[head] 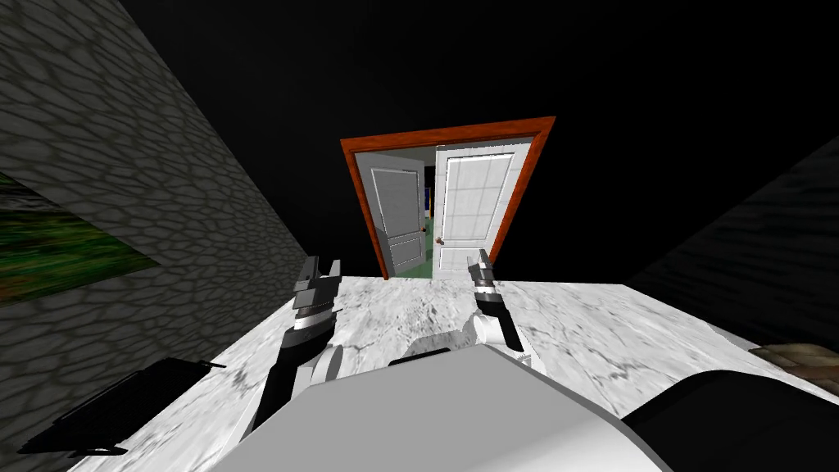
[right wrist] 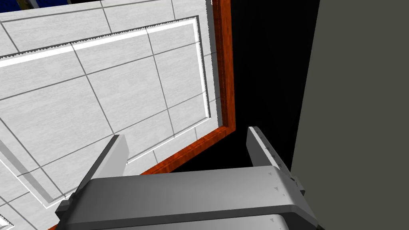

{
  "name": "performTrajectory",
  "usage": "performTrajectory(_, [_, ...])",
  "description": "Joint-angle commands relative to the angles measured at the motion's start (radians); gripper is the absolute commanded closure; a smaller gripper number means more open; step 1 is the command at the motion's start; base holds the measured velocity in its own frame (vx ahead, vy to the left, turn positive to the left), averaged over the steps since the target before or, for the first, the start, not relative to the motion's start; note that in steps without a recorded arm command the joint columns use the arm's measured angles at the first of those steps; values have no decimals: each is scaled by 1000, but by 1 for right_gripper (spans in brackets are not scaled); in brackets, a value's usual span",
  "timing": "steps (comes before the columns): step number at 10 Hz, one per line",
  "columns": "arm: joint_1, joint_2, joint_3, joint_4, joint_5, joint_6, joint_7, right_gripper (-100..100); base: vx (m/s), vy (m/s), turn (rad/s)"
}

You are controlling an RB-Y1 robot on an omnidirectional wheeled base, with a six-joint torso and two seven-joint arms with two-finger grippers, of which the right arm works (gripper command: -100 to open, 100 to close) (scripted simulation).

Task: Push the door open

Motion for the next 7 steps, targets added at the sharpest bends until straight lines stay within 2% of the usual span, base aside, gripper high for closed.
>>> performTrajectory(1, [-11, -5, -3, 34, -19, -10, -31, -100, 77, -49, 103])
performTrajectory(7, [-66, -26, -26, 191, -102, -57, -160, -100, 88, -48, 138])
